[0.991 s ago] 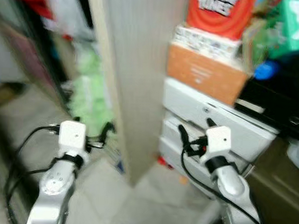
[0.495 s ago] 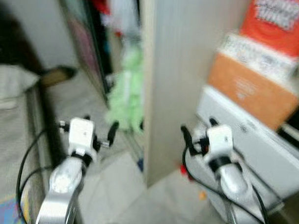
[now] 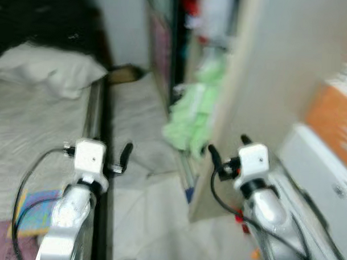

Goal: Clean up the room

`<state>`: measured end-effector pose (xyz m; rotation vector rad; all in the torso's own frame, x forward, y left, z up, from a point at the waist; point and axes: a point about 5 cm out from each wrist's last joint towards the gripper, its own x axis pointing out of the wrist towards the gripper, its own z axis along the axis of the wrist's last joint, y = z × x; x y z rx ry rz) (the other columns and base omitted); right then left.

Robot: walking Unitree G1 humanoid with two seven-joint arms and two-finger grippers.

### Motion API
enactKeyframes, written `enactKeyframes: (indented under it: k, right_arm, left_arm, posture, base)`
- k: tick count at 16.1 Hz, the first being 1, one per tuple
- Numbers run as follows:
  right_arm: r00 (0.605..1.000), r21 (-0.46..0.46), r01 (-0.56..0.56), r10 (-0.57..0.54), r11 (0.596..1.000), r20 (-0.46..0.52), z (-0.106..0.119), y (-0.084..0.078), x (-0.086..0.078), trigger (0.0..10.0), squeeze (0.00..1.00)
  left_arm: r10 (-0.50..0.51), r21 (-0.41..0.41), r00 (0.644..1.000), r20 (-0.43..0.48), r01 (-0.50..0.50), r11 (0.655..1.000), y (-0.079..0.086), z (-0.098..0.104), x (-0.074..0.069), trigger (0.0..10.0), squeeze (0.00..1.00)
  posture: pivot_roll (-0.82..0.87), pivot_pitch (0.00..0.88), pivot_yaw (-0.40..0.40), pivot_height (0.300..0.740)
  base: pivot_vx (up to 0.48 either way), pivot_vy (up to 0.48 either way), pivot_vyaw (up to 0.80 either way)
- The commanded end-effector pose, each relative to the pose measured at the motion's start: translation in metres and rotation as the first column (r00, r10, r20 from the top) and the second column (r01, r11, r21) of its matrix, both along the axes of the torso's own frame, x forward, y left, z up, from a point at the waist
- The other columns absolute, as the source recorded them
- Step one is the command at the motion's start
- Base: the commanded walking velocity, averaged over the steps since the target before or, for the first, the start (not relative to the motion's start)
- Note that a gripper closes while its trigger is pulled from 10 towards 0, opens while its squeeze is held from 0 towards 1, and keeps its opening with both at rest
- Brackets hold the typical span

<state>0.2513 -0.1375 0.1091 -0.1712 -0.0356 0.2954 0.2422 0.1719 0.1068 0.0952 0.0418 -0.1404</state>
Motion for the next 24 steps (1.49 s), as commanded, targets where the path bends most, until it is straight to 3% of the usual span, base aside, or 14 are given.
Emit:
enactKeyframes:
  k: [1,5,7,24]
  right_arm:
    - [1.000,-0.012,-0.006,0.006,1.000,0.013,0.0030,-0.0019,-0.0003,10.0,0.00]
    - [1.000,-0.012,-0.009,0.009,1.000,0.009,0.0032,-0.0028,0.0007,10.0,0.00]
    - [1.000,-0.024,-0.018,0.018,1.000,0.009,0.0023,-0.0012,0.0015,10.0,0.00]
    - [0.999,-0.014,-0.047,0.047,0.999,0.012,0.0033,0.0025,0.0048,10.0,0.00]
  left_arm:
    - [0.002,0.006,1.000,0.010,-0.003,1.000,-0.0016,0.0014,0.0027,10.0,0.00]
    - [0.005,0.007,1.000,0.021,-0.005,1.000,-0.0006,0.0043,0.0034,10.0,0.00]
    - [-0.034,0.064,0.998,0.044,0.031,0.997,-0.0035,0.0058,-0.0003,10.0,0.00]
    - [-0.030,0.054,0.999,0.028,0.029,0.998,-0.0027,0.0058,-0.0009,10.0,0.00]
  posture:
    - [-0.03,0.000,-0.051,0.740]
    - [-0.03,0.000,-0.057,0.740]
    - [-0.02,0.000,-0.061,0.740]
    - [-0.01,0.000,-0.068,0.740]
  base:
    - [0.000,0.000,0.80]
    - [0.000,0.000,0.80]
    - [0.000,0.000,0.80]
    - [0.000,0.000,0.80]
